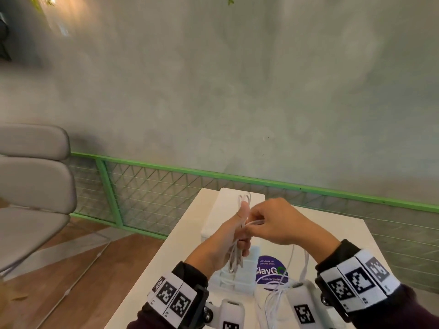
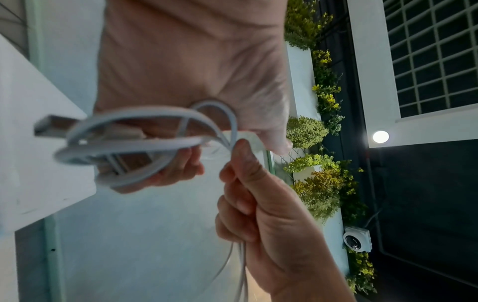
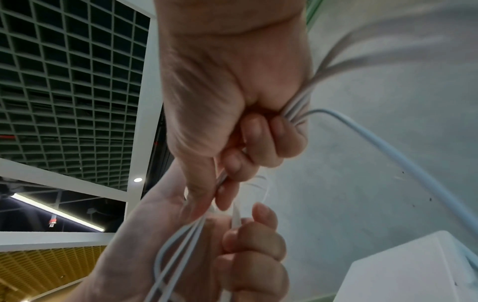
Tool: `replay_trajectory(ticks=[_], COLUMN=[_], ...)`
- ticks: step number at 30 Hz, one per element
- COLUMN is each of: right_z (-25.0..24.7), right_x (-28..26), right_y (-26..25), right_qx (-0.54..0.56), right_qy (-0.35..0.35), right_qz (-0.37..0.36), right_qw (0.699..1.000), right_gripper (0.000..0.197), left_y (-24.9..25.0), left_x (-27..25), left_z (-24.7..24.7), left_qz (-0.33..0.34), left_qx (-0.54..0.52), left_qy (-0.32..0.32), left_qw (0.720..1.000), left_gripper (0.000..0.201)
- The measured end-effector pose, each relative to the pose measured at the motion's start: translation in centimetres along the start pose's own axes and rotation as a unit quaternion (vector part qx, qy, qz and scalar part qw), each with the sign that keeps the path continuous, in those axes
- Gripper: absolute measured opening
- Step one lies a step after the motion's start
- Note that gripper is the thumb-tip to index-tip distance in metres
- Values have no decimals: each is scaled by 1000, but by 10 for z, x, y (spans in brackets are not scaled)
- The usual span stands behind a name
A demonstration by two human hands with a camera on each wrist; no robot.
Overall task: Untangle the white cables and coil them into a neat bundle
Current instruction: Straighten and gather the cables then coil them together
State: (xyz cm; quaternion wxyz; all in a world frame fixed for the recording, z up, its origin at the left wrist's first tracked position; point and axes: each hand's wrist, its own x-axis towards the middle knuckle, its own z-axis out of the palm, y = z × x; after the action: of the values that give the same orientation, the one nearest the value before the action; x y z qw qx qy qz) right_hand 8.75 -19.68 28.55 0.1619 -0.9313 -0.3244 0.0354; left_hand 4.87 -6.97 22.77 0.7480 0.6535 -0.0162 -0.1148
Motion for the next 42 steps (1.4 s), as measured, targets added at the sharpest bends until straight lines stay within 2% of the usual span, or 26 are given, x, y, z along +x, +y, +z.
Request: replay_trajectory(ticks=[3, 5, 8, 11, 15, 19, 22, 24, 26, 28, 29, 32, 34, 37, 40, 42], right_z=[-8, -14, -16, -3, 18, 17, 13, 8, 1, -12, -19, -36, -44, -41, -21, -7], right_x=[5, 2, -10, -21, -19, -7, 0, 4, 6, 5, 5, 6, 8, 8, 7, 5], right_y=[1, 1, 1, 1, -5, -10, -6, -3, 0, 4, 5, 9, 14, 25, 29, 25], right_qx=[37, 66, 63, -14, -47, -66, -47, -75, -35, 17, 29, 16, 22, 65, 84, 76], right_qy=[22, 4, -61, -124, -138, -74, -14, 9, 23, -5, -32, -82, -57, 19, 98, 124], right_qz=[2, -6, -36, -43, -45, -51, -6, 18, 45, 59, 55, 31, 27, 45, 77, 96], right_qw=[999, 998, 995, 991, 988, 994, 999, 997, 998, 998, 998, 996, 998, 997, 989, 985], right_gripper=[16, 6, 13, 20, 28, 25, 16, 5, 23, 33, 34, 24, 19, 12, 24, 33], left_y=[-3, -8, -9, -3, 8, 1, -5, -7, -11, -16, -20, -22, -19, -10, -7, -11], left_x=[2, 9, 21, 29, 30, 27, 14, 8, 4, 5, 6, 3, 3, 5, 10, 12], left_z=[2, 0, -12, -27, -16, 2, 6, 5, 2, 1, 2, 8, 9, 7, 7, 11], left_qz=[-22, -50, -79, -77, -53, -39, -8, 8, -1, -35, -50, -83, -66, -18, -8, -7], left_qx=[-2, -38, -113, -159, -121, -51, 6, 92, 170, 235, 258, 302, 301, 235, 139, 93], left_qy=[7, 24, 98, 171, 143, 54, 5, -31, -70, -70, -67, -65, -68, -57, -8, 16], left_qw=[1000, 998, 986, 969, 981, 996, 1000, 995, 983, 969, 963, 948, 949, 970, 990, 996], left_gripper=[74, 71, 68, 55, 55, 82, 82, 69, 38, 20, 14, 24, 29, 32, 34, 34])
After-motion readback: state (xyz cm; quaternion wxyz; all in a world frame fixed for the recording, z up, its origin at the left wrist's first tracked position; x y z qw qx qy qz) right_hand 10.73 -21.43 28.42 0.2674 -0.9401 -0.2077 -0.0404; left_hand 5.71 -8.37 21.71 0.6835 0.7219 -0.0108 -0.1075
